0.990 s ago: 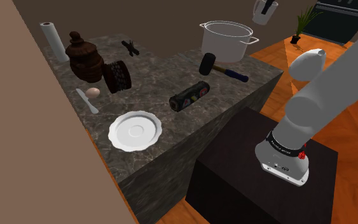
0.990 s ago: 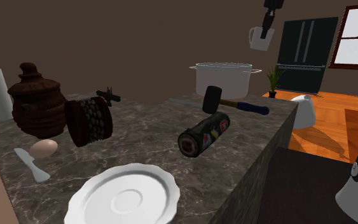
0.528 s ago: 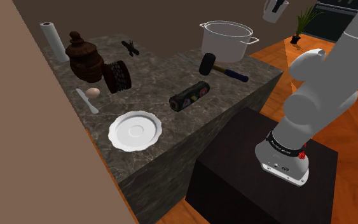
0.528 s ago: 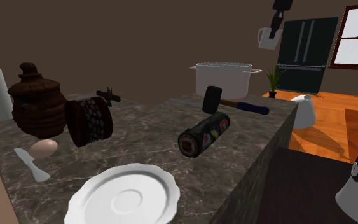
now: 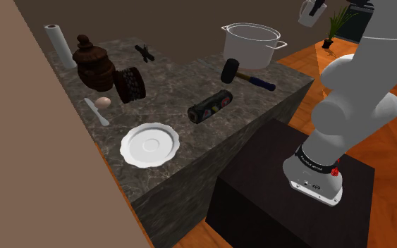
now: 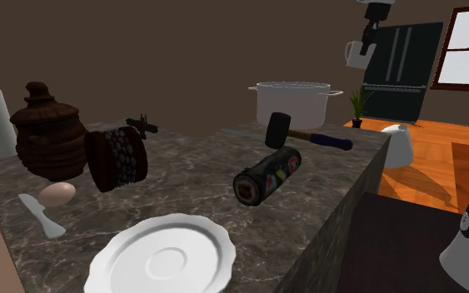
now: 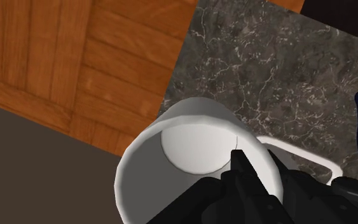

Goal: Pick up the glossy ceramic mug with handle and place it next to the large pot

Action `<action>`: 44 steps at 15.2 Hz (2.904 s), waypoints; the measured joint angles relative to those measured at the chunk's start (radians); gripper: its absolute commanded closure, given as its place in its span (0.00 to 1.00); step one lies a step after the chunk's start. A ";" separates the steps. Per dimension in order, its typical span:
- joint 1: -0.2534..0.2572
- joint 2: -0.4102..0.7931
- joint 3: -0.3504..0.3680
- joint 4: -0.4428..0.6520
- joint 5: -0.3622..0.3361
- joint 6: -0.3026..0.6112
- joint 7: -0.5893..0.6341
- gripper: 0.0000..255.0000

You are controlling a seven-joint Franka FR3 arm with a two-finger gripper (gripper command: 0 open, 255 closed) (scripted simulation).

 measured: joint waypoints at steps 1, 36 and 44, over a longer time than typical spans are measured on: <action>0.001 0.000 0.000 -0.015 0.000 0.014 -0.004 1.00; 0.024 0.040 0.032 -0.434 0.069 0.455 -0.105 1.00; 0.016 0.081 0.052 -0.495 0.116 0.546 -0.144 1.00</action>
